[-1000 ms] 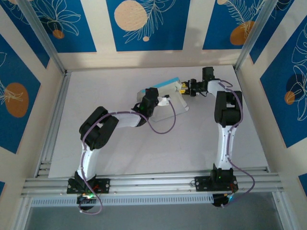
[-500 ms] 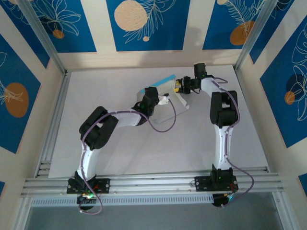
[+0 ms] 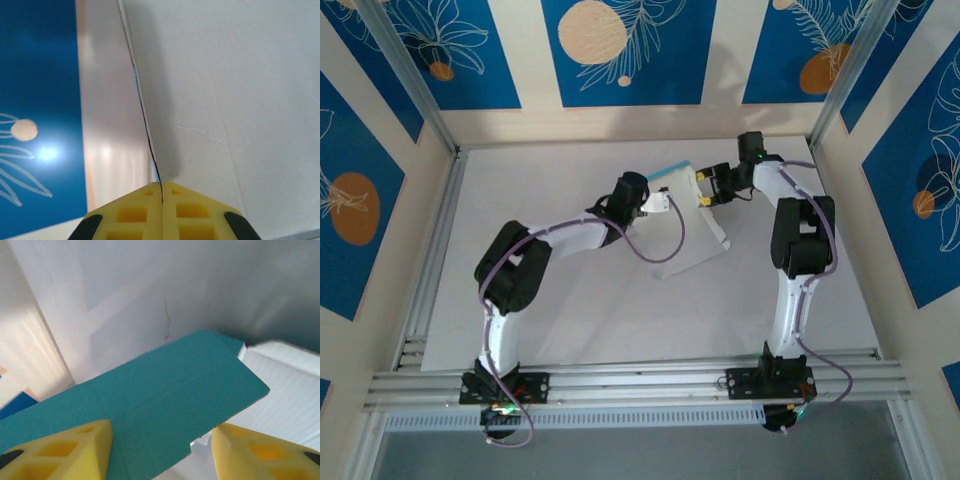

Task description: Fold the paper box

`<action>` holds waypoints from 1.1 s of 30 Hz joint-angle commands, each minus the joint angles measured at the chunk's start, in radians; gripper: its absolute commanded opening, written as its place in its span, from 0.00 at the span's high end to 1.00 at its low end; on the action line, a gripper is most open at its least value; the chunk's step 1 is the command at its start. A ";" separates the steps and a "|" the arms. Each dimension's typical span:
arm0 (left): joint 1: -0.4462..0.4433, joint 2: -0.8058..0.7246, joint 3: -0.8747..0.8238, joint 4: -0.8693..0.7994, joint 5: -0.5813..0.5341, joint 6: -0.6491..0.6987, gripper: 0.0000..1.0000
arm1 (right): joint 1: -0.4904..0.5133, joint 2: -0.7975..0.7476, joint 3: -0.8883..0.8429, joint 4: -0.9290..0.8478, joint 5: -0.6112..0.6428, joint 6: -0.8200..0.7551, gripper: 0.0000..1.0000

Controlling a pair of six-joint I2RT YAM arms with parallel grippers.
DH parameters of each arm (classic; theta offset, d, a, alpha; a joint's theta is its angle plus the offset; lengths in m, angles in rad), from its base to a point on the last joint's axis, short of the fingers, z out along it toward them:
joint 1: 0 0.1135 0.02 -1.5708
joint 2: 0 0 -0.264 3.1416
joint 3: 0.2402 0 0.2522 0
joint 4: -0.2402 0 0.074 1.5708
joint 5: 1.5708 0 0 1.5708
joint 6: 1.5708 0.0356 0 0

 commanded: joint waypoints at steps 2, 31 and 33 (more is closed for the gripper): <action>0.014 -0.019 0.116 -0.408 0.192 -0.128 1.00 | 0.008 -0.132 0.084 -0.222 0.121 -0.510 0.45; -0.038 -0.005 0.190 -0.398 0.102 -0.079 1.00 | 0.049 -0.530 -0.379 0.043 0.352 -1.172 0.40; -0.042 -0.005 0.174 -0.395 0.095 -0.063 1.00 | 0.047 -0.510 -0.389 0.020 0.338 -1.175 0.42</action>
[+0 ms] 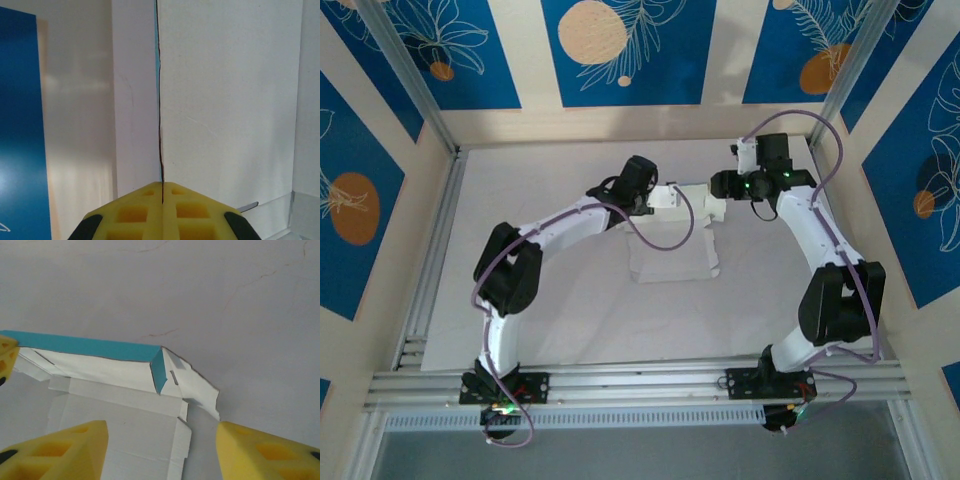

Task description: Fold the paper box

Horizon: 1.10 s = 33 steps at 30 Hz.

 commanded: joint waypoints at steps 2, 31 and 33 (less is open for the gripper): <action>-0.017 0.003 -0.024 -0.023 -0.019 0.033 1.00 | 0.001 0.049 -0.054 -0.014 -0.007 -0.033 0.42; -0.024 -0.012 -0.099 0.029 -0.032 0.060 1.00 | 0.033 0.262 0.020 -0.046 0.059 -0.047 0.68; -0.024 -0.012 -0.108 0.040 -0.038 0.071 1.00 | 0.018 0.221 -0.023 -0.010 0.083 -0.053 0.56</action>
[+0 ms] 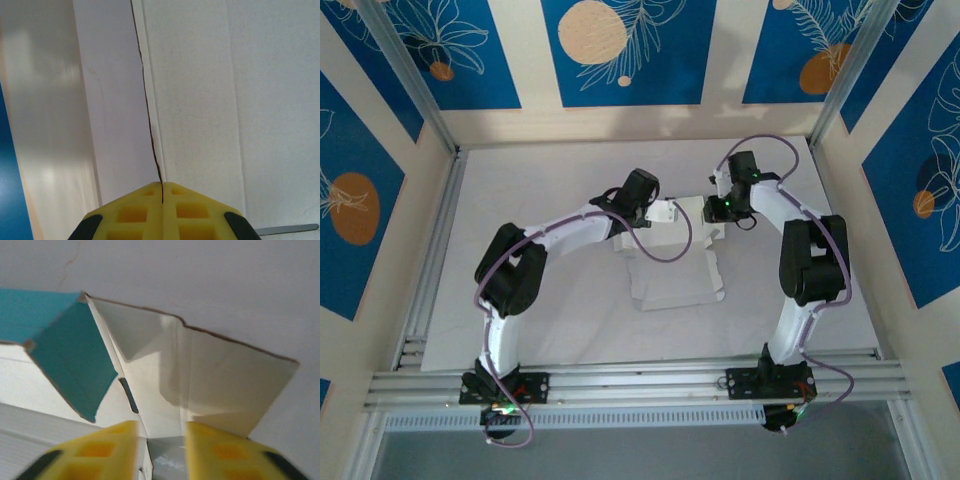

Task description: Fold the paper box

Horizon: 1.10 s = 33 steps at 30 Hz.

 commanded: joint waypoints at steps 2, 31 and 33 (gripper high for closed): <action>-0.006 -0.015 -0.017 0.022 -0.016 0.036 1.00 | -0.038 -0.095 -0.060 0.039 0.037 -0.005 0.52; -0.015 -0.048 -0.031 0.026 0.034 -0.016 1.00 | 0.029 0.108 0.137 -0.153 -0.009 0.059 1.00; -0.021 -0.042 -0.030 0.023 0.043 -0.031 1.00 | 0.055 0.137 0.175 -0.194 0.021 0.083 1.00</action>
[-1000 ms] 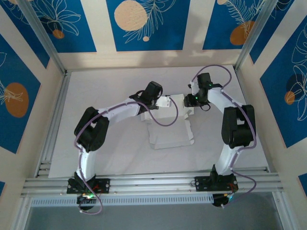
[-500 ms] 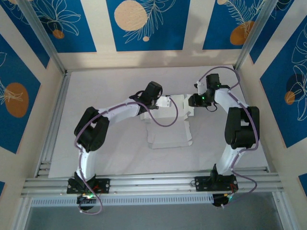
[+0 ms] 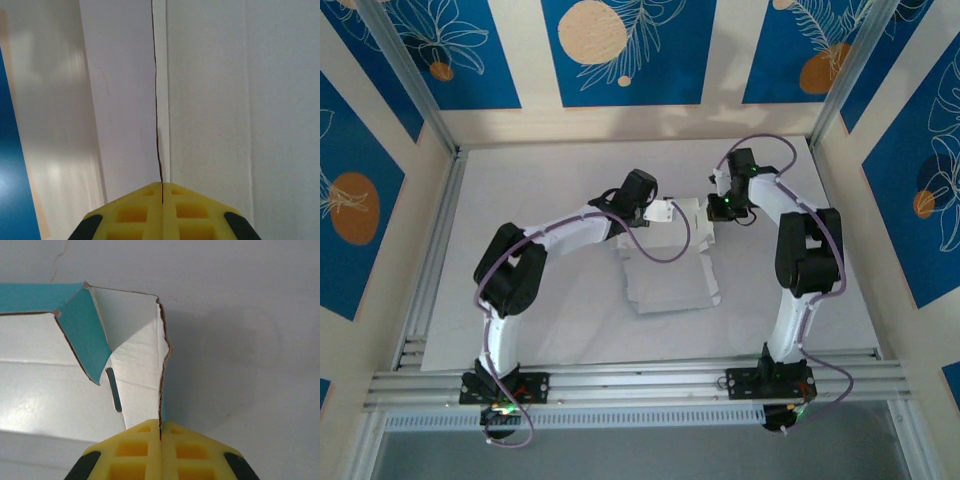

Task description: Fold the paper box

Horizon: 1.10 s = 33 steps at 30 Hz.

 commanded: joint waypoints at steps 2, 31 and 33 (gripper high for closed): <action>-0.031 -0.027 -0.009 -0.014 0.061 -0.047 1.00 | 0.070 0.069 0.079 -0.102 0.062 0.075 1.00; -0.039 0.030 0.013 -0.036 0.054 -0.074 1.00 | 0.234 0.369 0.308 -0.316 0.171 0.154 0.76; -0.039 0.029 0.017 -0.038 0.053 -0.076 1.00 | 0.244 0.354 0.283 -0.296 0.176 0.164 0.74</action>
